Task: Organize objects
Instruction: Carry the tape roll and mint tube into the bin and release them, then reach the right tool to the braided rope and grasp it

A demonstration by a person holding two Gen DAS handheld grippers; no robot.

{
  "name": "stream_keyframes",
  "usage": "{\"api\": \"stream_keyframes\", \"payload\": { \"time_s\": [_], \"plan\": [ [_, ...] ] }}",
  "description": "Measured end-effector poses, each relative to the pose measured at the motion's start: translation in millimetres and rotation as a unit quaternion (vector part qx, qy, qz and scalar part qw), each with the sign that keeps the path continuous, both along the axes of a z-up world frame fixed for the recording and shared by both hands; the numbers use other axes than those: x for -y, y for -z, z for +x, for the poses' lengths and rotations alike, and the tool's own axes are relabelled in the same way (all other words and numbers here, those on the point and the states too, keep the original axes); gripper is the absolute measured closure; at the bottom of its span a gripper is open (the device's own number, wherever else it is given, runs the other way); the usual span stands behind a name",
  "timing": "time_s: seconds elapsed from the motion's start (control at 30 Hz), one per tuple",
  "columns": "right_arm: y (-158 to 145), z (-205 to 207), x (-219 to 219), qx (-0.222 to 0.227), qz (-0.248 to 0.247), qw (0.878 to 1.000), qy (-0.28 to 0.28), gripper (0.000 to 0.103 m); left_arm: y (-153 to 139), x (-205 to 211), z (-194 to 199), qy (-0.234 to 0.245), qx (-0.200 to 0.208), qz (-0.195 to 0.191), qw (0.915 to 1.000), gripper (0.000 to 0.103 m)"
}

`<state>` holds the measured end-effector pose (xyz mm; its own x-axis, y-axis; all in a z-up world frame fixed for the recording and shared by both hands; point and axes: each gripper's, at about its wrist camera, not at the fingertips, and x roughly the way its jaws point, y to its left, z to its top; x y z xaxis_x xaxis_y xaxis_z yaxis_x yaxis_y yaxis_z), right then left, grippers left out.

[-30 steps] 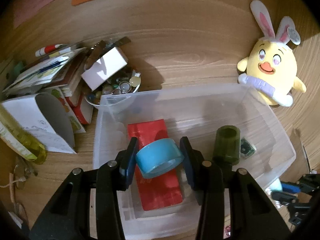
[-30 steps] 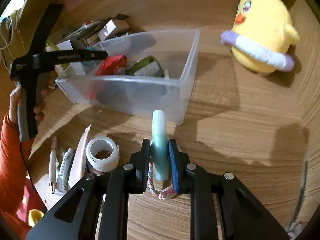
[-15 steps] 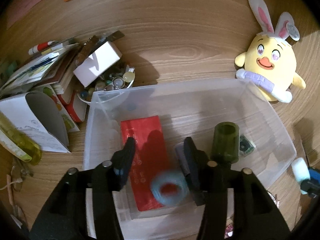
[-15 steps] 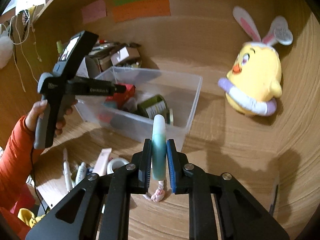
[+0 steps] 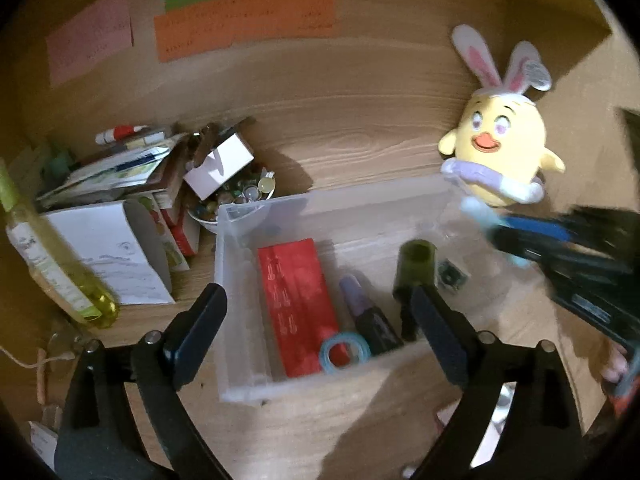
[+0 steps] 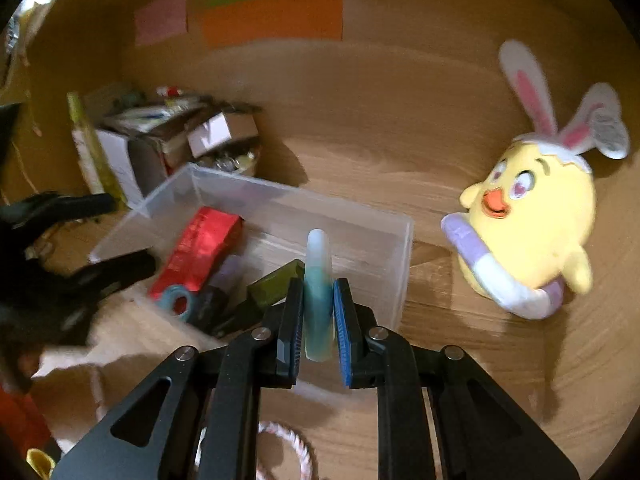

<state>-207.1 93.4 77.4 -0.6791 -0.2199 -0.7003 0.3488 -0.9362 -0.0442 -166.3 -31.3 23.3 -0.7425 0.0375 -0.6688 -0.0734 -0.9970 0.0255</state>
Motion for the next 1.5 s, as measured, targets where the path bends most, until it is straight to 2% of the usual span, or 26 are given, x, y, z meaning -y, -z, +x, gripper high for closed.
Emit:
{"api": "stream_keyframes", "payload": {
  "time_s": [0.27,0.5,0.63,0.83,0.93,1.13,1.37,1.5],
  "plan": [
    [29,-22,7,0.042,0.016,0.999,0.007,0.090,15,-7,49,0.029,0.003,-0.010,0.9995,0.007],
    [27,-10,6,0.048,0.013,0.999,0.005,0.088,36,-5,87,0.038,0.022,-0.004,0.9990,0.007],
    [17,7,0,0.034,0.005,0.999,0.002,0.078,45,3,108,0.035,0.035,0.011,0.9987,0.007],
    [6,46,-15,0.017,-0.014,1.000,-0.010,0.062,60,4,127,0.042,0.054,0.003,0.9976,0.007],
    [8,65,-21,0.014,-0.016,1.000,-0.015,0.051,70,1,130,0.051,0.067,-0.007,0.9964,0.007],
    [25,95,-32,0.020,-0.001,1.000,-0.023,0.040,78,-9,123,0.066,0.074,-0.022,0.9948,0.006],
    [59,102,-34,0.055,0.023,0.998,-0.034,0.040,82,-19,97,0.089,0.087,-0.028,0.9919,0.006],
    [74,101,-34,0.070,0.029,0.996,-0.035,0.040,82,-17,79,0.096,0.097,-0.019,0.9904,0.007]
  ]
}}
